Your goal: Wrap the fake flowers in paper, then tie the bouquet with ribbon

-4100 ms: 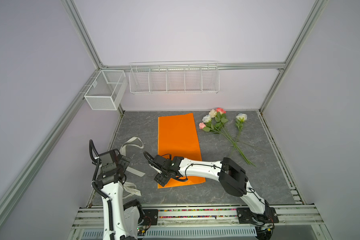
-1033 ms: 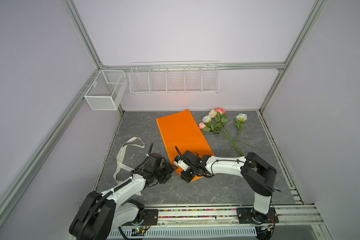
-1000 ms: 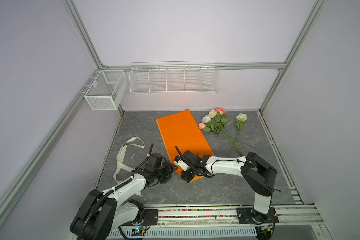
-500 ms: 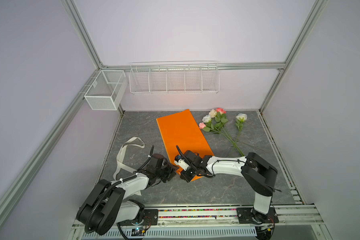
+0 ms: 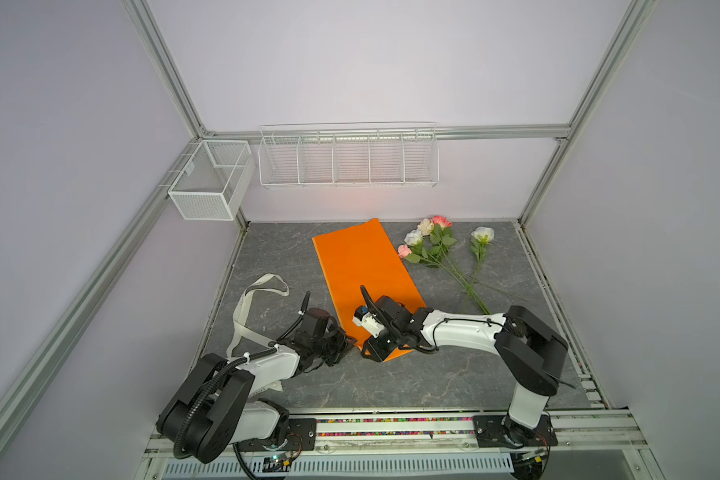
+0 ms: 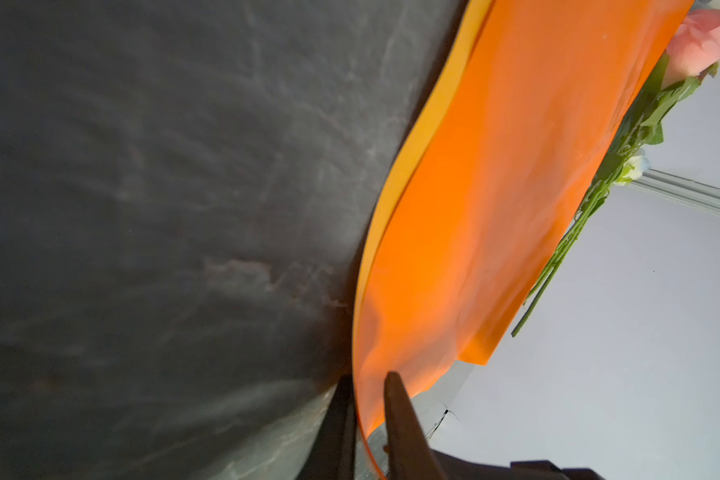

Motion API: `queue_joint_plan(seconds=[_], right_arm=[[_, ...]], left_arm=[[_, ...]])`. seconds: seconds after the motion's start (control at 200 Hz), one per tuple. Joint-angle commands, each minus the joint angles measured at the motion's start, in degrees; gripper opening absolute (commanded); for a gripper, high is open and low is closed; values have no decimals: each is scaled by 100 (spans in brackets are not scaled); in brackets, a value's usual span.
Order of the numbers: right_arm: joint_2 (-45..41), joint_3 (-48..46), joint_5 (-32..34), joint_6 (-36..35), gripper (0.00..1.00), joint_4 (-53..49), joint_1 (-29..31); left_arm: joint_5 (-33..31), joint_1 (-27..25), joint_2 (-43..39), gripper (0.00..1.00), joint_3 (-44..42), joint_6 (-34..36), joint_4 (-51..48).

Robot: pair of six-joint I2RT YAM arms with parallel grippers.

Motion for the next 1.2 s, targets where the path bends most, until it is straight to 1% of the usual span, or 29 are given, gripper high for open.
queue_joint_plan(seconds=[0.0,0.055,0.065,0.15,0.225,0.34,0.37,0.405,0.535,0.57,0.6,0.68,0.77,0.945,1.11,1.195], right_arm=[[-125,-63,-486,10,39,45,-56],[-131,-79,-571,37,40,88,-52],[-131,-78,-570,46,41,89,-51],[-157,-72,-557,86,42,98,-63],[-157,-63,-596,95,42,98,-88],[-282,-122,-899,129,44,184,-130],[-346,-138,-878,151,44,185,-128],[-391,-158,-796,197,45,167,-126],[-344,-116,-393,237,46,-56,-84],[-312,-116,-242,234,46,-108,-50],[-281,-116,-152,220,49,-145,-22],[-186,-42,62,170,50,-290,66],[-110,27,260,135,50,-364,191],[-63,78,282,219,50,-291,248],[-61,87,381,240,51,-316,244],[-52,104,496,229,50,-389,247]], left_arm=[[-9,-38,52,16,-87,55,152],[11,-36,86,16,-99,79,177],[15,-36,87,16,-97,82,177],[33,-36,135,15,-120,109,185],[28,-37,136,8,-148,108,244],[7,-38,124,5,-158,126,204],[7,-41,123,4,-165,135,190],[7,-36,116,0,-173,143,194],[23,-37,91,0,-208,150,282],[54,-36,79,0,-219,153,359],[82,-36,80,0,-228,152,442],[192,-48,74,0,-283,162,754],[326,-45,76,5,-312,142,1099],[517,-45,153,10,-330,141,1387],[552,-52,124,10,-360,143,1470],[526,-48,104,6,-366,148,1456]])
